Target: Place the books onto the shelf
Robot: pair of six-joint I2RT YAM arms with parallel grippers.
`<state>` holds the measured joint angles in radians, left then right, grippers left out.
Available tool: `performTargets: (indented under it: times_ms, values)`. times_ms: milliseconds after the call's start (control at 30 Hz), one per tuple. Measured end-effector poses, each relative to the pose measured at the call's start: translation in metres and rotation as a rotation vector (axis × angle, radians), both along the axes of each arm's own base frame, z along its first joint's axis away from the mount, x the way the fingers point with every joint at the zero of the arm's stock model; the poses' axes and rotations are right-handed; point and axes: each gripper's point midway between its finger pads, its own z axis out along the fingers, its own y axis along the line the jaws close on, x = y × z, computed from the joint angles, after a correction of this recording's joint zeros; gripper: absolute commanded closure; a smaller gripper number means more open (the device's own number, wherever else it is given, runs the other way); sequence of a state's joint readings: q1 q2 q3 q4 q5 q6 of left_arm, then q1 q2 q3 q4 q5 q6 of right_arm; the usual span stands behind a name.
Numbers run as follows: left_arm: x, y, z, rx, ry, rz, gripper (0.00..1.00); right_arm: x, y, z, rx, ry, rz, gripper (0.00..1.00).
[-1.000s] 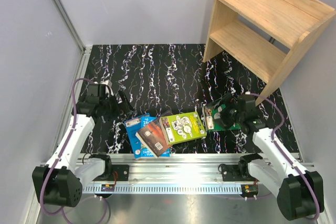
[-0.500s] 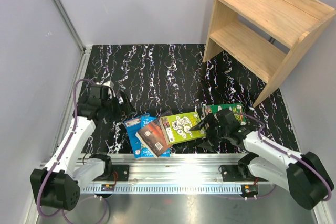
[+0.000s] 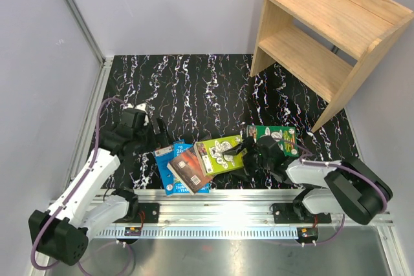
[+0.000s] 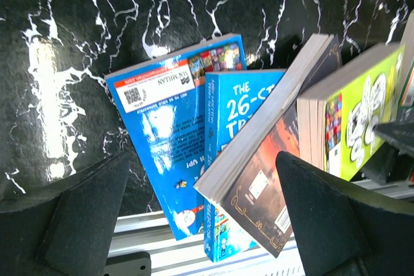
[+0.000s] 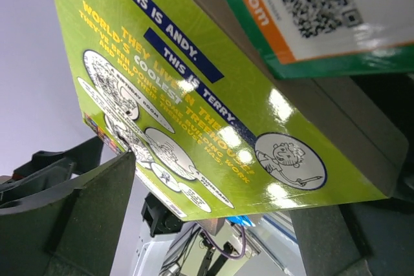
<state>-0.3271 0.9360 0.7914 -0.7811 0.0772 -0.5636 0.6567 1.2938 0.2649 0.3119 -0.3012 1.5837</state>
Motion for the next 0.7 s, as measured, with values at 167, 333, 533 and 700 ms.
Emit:
performTargets:
  times_ms: [167,333,533,700]
  values:
    - [-0.005,-0.003,-0.003,0.024,0.009,-0.012,0.01,0.011,0.014,0.003,0.039,-0.065,-0.009,0.05]
    - [-0.005,-0.001,-0.008,0.044,0.03,-0.003,0.01,0.009,0.012,-0.001,0.025,-0.11,-0.011,0.45]
    - [-0.005,0.0,-0.013,0.056,0.048,0.0,0.01,0.011,0.004,0.005,0.038,-0.115,-0.076,0.83]
    - [-0.005,0.0,-0.013,0.056,0.049,0.0,0.01,0.014,0.004,0.01,0.009,-0.111,-0.071,0.97]
